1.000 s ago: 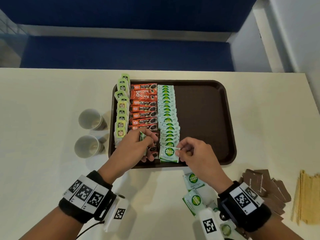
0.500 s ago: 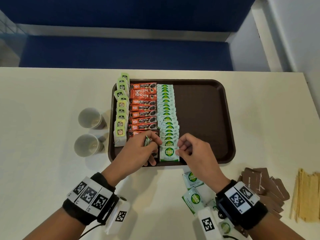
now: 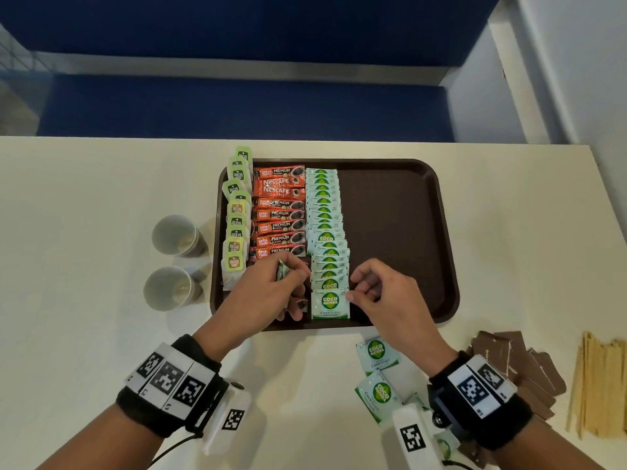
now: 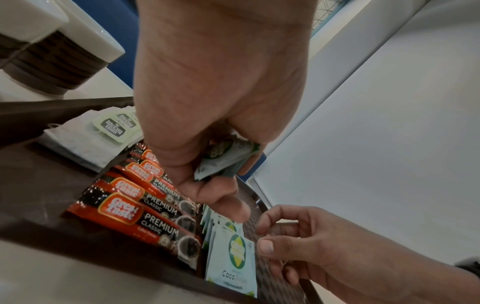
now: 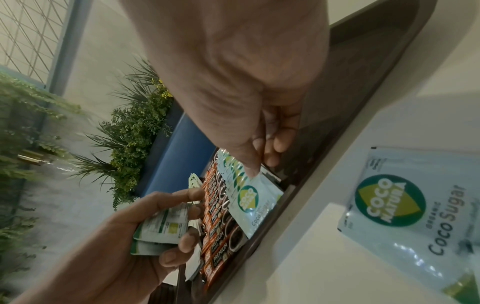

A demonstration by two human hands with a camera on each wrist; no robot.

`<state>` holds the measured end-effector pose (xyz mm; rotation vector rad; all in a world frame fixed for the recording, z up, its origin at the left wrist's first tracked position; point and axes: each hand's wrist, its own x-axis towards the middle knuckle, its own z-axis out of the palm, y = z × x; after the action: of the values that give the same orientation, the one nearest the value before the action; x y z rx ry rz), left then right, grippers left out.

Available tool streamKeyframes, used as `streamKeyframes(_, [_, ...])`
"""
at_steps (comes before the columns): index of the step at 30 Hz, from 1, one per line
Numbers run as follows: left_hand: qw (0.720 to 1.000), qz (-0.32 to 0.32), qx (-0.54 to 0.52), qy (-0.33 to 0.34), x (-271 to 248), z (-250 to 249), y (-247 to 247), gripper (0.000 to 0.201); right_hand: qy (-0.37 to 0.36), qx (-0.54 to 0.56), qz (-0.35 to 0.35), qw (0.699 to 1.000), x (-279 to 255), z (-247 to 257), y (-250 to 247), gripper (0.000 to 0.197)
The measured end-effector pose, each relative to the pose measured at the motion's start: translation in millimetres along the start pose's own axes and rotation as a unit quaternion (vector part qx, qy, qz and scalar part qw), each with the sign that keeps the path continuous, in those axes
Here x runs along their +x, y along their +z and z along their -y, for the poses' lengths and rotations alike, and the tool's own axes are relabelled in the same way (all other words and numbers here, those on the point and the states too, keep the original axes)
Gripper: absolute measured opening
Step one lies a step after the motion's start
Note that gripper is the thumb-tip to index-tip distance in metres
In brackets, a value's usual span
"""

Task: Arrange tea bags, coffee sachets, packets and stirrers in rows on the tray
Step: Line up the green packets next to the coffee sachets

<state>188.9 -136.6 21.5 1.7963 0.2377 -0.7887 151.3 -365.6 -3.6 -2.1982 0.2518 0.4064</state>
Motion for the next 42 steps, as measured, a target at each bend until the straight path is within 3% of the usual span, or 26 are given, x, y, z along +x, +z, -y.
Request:
streamKeyframes(5, [0.996, 0.052, -0.067, 0.015, 3.6, -19.0, -3.8, 0.039, -0.038, 0.061, 0.001, 0.997, 13.1, 24.4, -20.6, 0.012])
streamKeyframes(8, [0.993, 0.070, -0.072, 0.058, 19.6, -39.8, -4.0, 0.052, -0.091, 0.135, 0.045, 0.986, 37.3, 53.9, -33.8, 0.020])
streamKeyframes(12, [0.989, 0.060, -0.058, 0.125, 45.1, -70.3, -8.2, 0.045, -0.104, 0.181, 0.074, 0.975, 74.2, 79.9, -44.9, 0.022])
streamKeyframes(18, [0.983, 0.034, -0.117, 0.135, 78.5, -88.6, -17.1, 0.033, -0.082, 0.156, 0.074, 0.981, 118.0, 83.2, -64.5, 0.006])
streamKeyframes(22, [0.982, -0.025, -0.079, 0.171, 92.8, -86.6, -24.3, 0.029, -0.067, 0.187, 0.116, 0.973, 132.9, 89.8, -67.7, 0.019])
streamKeyframes(28, [0.987, -0.065, -0.067, 0.130, 106.1, -93.0, -29.1, 0.018, -0.053, 0.221, 0.109, 0.968, 151.6, 80.6, -65.0, 0.015])
streamKeyframes(33, [0.980, -0.120, -0.040, 0.157, 108.8, -96.3, -23.5, 0.006, -0.057, 0.268, 0.118, 0.955, 152.0, 75.3, -65.4, 0.020])
streamKeyframes(37, [0.975, -0.067, -0.195, 0.083, 105.6, -99.0, -17.9, 0.009, -0.078, 0.325, 0.184, 0.924, 146.9, 72.7, -75.7, 0.024])
streamKeyframes(40, [0.957, 0.005, -0.290, 0.010, 103.2, -104.4, -20.5, 0.020, -0.148, 0.216, 0.163, 0.951, 143.4, 76.3, -82.6, 0.024])
streamKeyframes(42, [0.959, 0.025, -0.283, 0.009, 102.2, -104.9, -21.8, 0.022, -0.164, 0.185, 0.124, 0.961, 144.0, 77.3, -82.5, 0.017])
